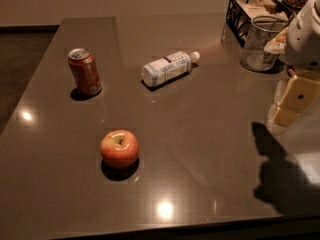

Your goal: Knock coke can over

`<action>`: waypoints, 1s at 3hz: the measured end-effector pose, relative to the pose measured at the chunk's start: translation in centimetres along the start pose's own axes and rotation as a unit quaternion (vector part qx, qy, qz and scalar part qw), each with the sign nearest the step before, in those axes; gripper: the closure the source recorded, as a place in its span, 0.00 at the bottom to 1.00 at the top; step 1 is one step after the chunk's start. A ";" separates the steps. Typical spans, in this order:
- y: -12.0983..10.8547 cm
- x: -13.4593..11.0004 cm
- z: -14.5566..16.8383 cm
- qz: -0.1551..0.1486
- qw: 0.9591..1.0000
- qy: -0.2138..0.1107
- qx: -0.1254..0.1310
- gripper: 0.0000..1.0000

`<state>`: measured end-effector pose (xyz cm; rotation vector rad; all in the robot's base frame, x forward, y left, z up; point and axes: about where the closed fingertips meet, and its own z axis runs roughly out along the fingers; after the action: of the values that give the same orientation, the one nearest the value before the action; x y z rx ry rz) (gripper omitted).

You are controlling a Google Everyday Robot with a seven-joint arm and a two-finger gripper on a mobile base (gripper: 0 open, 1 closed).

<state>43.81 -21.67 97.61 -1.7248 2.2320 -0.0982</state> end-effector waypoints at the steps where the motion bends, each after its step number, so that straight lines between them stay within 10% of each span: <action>1: 0.0 0.0 0.0 0.000 1.000 0.000 0.000 0.00; 3: -3.0 -6.2 0.9 0.007 0.997 -0.083 -0.006 0.00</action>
Offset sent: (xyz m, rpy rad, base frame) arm 0.0345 0.0386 0.0032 0.1595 0.0099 0.0284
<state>48.20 -16.47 98.79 -1.6579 2.1278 0.0590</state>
